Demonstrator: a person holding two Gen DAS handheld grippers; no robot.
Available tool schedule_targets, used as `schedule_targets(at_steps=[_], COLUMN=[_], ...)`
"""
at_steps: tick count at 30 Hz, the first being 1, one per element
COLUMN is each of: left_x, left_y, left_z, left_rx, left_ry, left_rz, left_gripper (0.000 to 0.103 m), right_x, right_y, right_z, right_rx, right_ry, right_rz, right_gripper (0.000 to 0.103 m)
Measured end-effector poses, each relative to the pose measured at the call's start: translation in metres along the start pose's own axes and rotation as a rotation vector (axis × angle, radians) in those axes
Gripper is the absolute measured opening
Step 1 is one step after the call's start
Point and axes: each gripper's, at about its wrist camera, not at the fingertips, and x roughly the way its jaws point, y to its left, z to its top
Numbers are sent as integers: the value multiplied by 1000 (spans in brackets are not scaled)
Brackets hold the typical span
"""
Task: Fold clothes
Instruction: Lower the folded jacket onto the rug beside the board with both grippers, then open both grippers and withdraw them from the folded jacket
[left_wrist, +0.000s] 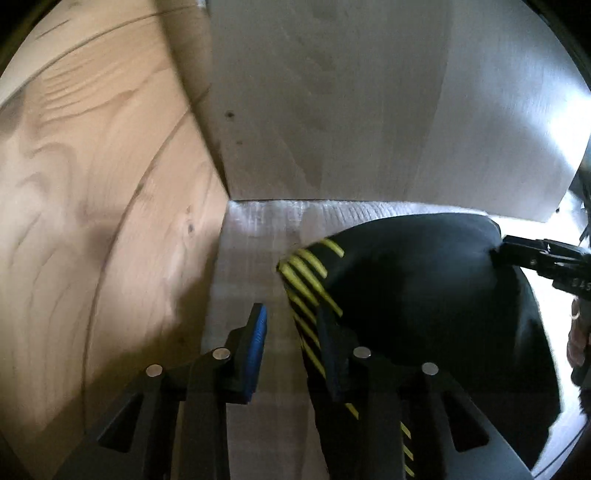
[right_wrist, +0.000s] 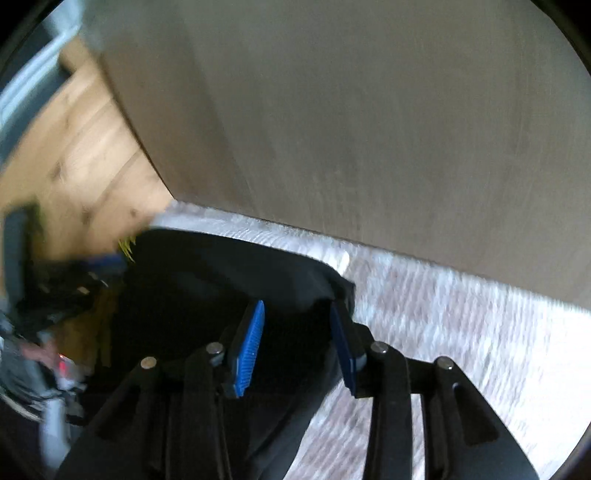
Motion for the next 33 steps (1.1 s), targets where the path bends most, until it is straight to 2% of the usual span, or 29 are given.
schedule_targets(at_steps=[3, 4, 5, 6, 9, 13, 15, 23, 26, 30, 33], left_x=[-44, -62, -80, -98, -145, -197, -212, -259, -275, -304, -319], left_y=[2, 3, 4, 0, -9, -32, -49, -133, -157, -179, -197], left_z=[-8, -13, -17, -25, -57, -104, -126, -207, -228, -251, -263], left_rx=[-2, -12, -23, -35, -67, -79, -69, -78, -83, -119, -114], left_ry=[-72, -95, -117, -142, -195, -224, -230, -212, -227, -246, -269], left_rz=[33, 32, 30, 24, -8, -32, -32, 41, 50, 17, 52], left_gripper=[27, 29, 36, 46, 65, 68, 74, 74, 74, 75, 76], right_x=[-55, -75, -92, -111, -162, -208, -222, -260, -279, -306, -323], right_y=[2, 3, 4, 5, 11, 17, 21, 38, 47, 51, 51], right_z=[-5, -9, -16, -25, -58, -107, -129, -205, -230, -259, -273], right_rx=[-7, -7, -9, -14, -22, 6, 10, -29, -45, -65, -91], right_ry=[-63, -72, -76, -87, -122, -134, -131, -65, -74, -98, -120], right_rz=[-21, -20, -21, -26, -24, -53, -77, -153, -173, -198, -227], right_gripper=[38, 47, 57, 60, 61, 66, 66, 66, 66, 66, 66])
